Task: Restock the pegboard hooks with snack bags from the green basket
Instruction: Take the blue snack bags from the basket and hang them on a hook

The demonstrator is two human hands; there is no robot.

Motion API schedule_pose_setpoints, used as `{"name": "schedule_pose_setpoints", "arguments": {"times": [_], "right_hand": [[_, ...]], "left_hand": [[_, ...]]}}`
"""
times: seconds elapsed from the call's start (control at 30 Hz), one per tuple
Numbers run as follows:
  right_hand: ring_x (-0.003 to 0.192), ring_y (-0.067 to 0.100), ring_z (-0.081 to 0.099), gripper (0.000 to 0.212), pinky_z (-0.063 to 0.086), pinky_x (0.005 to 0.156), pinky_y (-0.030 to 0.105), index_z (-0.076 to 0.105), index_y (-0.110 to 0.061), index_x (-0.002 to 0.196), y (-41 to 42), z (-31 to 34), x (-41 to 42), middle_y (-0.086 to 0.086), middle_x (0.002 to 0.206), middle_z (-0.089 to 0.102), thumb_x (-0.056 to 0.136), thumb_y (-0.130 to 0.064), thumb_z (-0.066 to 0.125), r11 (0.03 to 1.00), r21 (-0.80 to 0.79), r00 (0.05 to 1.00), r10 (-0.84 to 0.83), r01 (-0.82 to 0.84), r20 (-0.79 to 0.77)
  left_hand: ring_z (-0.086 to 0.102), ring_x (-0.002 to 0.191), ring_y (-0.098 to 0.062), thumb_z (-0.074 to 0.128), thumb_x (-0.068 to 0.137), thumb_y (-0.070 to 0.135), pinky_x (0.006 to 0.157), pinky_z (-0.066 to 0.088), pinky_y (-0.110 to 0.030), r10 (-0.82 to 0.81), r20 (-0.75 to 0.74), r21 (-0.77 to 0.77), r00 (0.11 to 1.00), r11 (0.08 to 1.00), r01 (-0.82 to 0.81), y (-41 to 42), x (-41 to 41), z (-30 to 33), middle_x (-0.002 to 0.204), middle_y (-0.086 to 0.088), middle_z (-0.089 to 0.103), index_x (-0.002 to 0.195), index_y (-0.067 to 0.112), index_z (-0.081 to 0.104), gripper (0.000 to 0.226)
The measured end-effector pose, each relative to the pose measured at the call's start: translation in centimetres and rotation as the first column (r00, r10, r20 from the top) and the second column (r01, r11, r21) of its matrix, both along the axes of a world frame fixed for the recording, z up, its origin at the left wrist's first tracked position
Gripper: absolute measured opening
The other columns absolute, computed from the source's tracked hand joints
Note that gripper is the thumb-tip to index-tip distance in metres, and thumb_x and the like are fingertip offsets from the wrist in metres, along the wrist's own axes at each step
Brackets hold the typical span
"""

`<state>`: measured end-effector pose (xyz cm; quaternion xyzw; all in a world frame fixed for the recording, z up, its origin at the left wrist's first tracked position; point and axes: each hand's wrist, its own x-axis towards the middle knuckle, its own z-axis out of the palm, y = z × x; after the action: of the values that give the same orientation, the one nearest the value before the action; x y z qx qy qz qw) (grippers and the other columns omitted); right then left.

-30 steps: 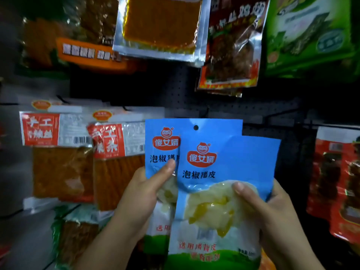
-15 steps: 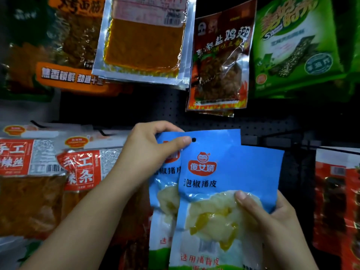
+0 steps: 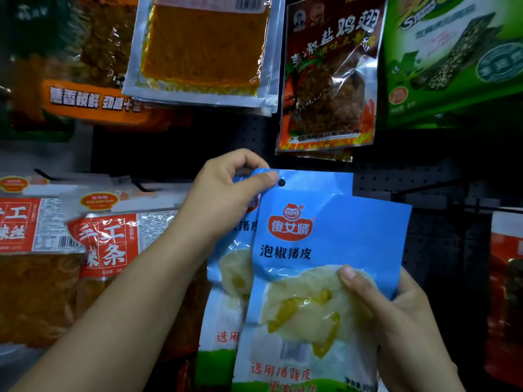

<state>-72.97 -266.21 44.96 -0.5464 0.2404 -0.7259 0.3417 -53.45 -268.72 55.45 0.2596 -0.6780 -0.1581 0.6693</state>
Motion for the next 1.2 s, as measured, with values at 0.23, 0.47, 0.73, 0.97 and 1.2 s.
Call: {"name": "schedule_pose_setpoints", "arguments": {"times": [0.23,0.47,0.73,0.97,1.2], "right_hand": [[0.076,0.028,0.073,0.041,0.057,0.059,0.033,0.073,-0.013,0.090,-2.7,-1.5,-0.1,0.013,0.087,0.075,0.052,-0.026,0.078,0.995,0.079,0.998,-0.056,0.054,0.024],[0.073,0.024,0.073,0.016,0.057,0.058,0.032,0.069,-0.013,0.092,-6.5,-1.0,-0.6,0.008,0.084,0.076,0.077,-0.009,0.074,0.977,0.172,0.988,-0.136,0.123,0.071],[0.071,0.023,0.074,0.014,0.059,0.061,0.034,0.068,-0.014,0.093,-11.7,-0.4,-1.2,0.006,0.082,0.076,0.081,-0.008,0.072,0.955,0.240,0.978,-0.196,0.173,0.077],[0.082,0.034,0.072,0.015,0.058,0.077,0.053,0.067,-0.012,0.095,-14.4,-1.5,-1.7,0.013,0.089,0.075,0.083,-0.005,0.070,0.932,0.317,0.955,-0.239,0.174,0.177],[0.081,0.026,0.072,0.015,0.058,0.070,0.038,0.067,-0.015,0.095,-13.7,-3.0,-3.1,0.007,0.090,0.075,0.081,-0.011,0.073,0.897,0.362,0.951,-0.299,0.253,0.076]], "left_hand": [[0.059,0.053,-0.004,0.071,0.081,0.019,0.050,0.049,-0.018,0.022,0.055,0.098,0.998,0.995,-0.028,-3.2,0.0,-1.4,0.061,0.009,0.066,0.070,0.027,0.067,0.014],[0.069,0.089,-0.008,0.075,0.077,0.016,0.077,0.057,-0.029,0.006,-0.209,0.170,0.978,0.985,0.030,-7.3,-0.8,-5.2,0.103,0.004,0.068,0.117,0.036,0.044,0.054],[0.064,0.097,-0.015,0.069,0.084,0.015,0.086,0.054,-0.044,0.182,-0.135,0.267,0.974,0.953,-0.141,-12.3,-2.9,-6.5,0.103,0.003,0.067,0.105,0.020,0.055,0.025],[0.055,0.085,-0.012,0.065,0.086,0.012,0.059,0.036,-0.013,0.345,-0.036,0.205,0.938,0.921,-0.331,-16.1,-4.4,-5.7,0.097,0.002,0.059,0.101,0.013,0.050,0.021],[0.051,0.088,-0.015,0.063,0.088,0.010,0.067,0.039,-0.024,0.384,0.034,0.269,0.923,0.886,-0.378,-18.0,-4.8,-4.6,0.102,-0.003,0.057,0.110,0.007,0.048,0.027]]}}
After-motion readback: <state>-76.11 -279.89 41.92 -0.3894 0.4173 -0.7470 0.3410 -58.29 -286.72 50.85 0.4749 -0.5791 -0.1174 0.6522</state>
